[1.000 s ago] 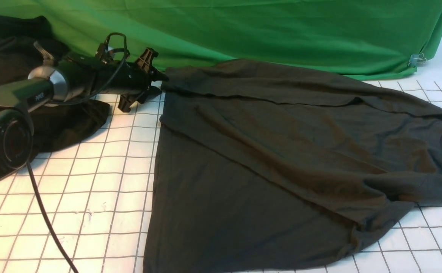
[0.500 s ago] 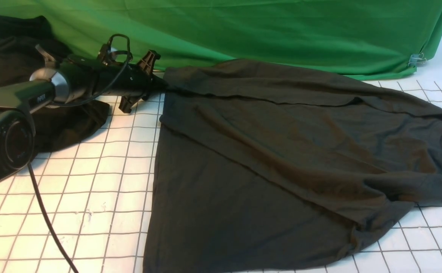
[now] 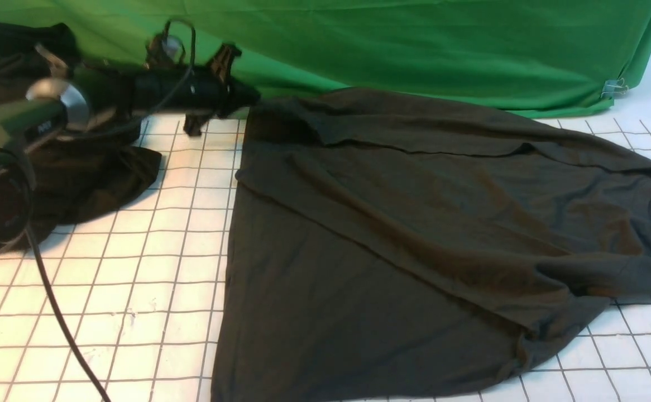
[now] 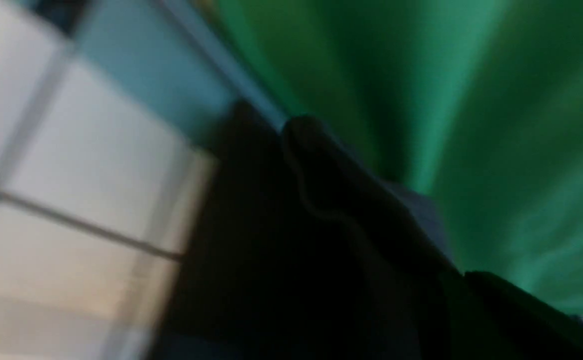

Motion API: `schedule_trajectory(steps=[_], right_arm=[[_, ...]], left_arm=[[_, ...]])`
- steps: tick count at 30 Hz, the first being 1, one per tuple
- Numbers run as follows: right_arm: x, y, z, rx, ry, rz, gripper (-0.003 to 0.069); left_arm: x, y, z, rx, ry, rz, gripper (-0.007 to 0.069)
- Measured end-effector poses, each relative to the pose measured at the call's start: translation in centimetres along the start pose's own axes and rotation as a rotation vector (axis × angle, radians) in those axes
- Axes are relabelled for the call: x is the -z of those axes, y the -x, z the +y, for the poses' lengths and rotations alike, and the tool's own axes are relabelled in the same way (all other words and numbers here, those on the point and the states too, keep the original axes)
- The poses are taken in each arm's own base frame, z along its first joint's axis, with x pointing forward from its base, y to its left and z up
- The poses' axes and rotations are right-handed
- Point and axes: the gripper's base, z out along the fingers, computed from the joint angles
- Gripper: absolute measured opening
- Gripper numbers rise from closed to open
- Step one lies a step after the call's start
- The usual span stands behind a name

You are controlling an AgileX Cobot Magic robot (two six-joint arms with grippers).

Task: Fold a long-sleeved shirt over a white checkered tablecloth.
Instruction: 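Fold the left side of the dark shirt inward over its body with the left gripper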

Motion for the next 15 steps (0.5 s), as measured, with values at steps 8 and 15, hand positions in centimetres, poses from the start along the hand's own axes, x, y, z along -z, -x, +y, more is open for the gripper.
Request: schedule_trajectory(steps=[8, 15], right_arm=[[0.0, -0.3, 0.0, 0.000, 0.002, 0.038, 0.0221], [0.0, -0.5, 0.0, 0.000, 0.003, 0.056, 0.0221]], left_arm=[[5.7, -0.8, -7.6, -0.184, -0.109, 0.166, 0.0015], [12.0, -4.8, -9.6, -0.392, -0.071, 0.326, 0.0015]])
